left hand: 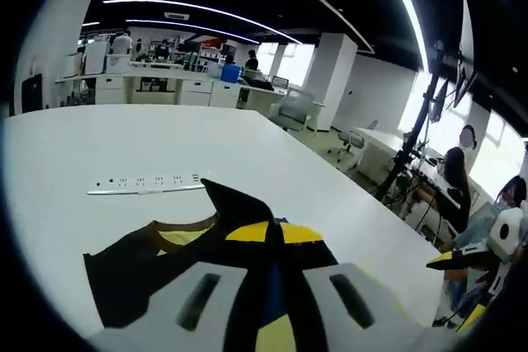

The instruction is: Fold the garment on the visible template until the final outline fits inside the template.

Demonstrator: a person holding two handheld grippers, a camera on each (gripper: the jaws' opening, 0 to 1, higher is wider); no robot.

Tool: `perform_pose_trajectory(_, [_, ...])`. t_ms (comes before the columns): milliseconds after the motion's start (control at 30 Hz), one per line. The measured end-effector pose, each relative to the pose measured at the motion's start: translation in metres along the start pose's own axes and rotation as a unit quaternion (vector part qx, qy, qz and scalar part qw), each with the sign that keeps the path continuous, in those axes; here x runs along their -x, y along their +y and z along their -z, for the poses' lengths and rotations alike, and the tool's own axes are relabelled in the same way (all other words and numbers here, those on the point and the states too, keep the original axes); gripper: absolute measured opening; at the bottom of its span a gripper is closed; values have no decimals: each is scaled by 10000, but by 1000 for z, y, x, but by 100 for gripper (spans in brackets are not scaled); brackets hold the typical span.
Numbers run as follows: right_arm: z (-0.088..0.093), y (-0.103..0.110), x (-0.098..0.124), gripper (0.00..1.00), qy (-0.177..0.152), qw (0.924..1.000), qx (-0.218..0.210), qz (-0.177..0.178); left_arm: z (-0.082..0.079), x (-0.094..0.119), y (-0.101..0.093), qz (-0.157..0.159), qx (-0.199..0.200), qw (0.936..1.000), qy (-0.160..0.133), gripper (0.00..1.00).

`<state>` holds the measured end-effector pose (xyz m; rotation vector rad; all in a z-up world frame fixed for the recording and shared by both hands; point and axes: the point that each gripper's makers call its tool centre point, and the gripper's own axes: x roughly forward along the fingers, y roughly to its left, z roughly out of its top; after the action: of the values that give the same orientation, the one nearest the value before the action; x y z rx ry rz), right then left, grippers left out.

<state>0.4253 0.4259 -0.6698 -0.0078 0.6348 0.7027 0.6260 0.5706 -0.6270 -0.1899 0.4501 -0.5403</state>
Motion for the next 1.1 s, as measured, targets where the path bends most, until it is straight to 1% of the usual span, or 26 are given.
perform_pose_trajectory(233, [0, -2, -1, 99, -47, 10000, -80, 33, 5, -12, -15, 147, -63, 9998, 94, 0])
perform_pose_trajectory(367, [-2, -3, -2, 99, -128, 9998, -149, 45, 10, -20, -23, 221, -91, 9996, 136, 0])
perform_pose_trajectory(567, [-1, -7, 0, 99, -135, 9997, -176, 95, 23, -33, -34, 277, -164, 9991, 280, 0])
perform_pose_trajectory(700, [2, -11, 2, 99, -157, 9995, -247, 155, 33, -42, -37, 262, -356, 9983, 391, 0])
perform_pose_trajectory(967, [6, -12, 0, 99, -134, 9993, -306, 151, 57, -57, -38, 253, -466, 9968, 600, 0])
perform_pose_trajectory(1033, [6, -12, -1, 99, -147, 9992, -329, 142, 62, -59, -36, 175, -488, 9966, 642, 0])
perform_pose_trajectory(1100, [6, -13, -1, 99, -150, 9992, -335, 149, 69, -63, -37, 188, -509, 9960, 708, 0])
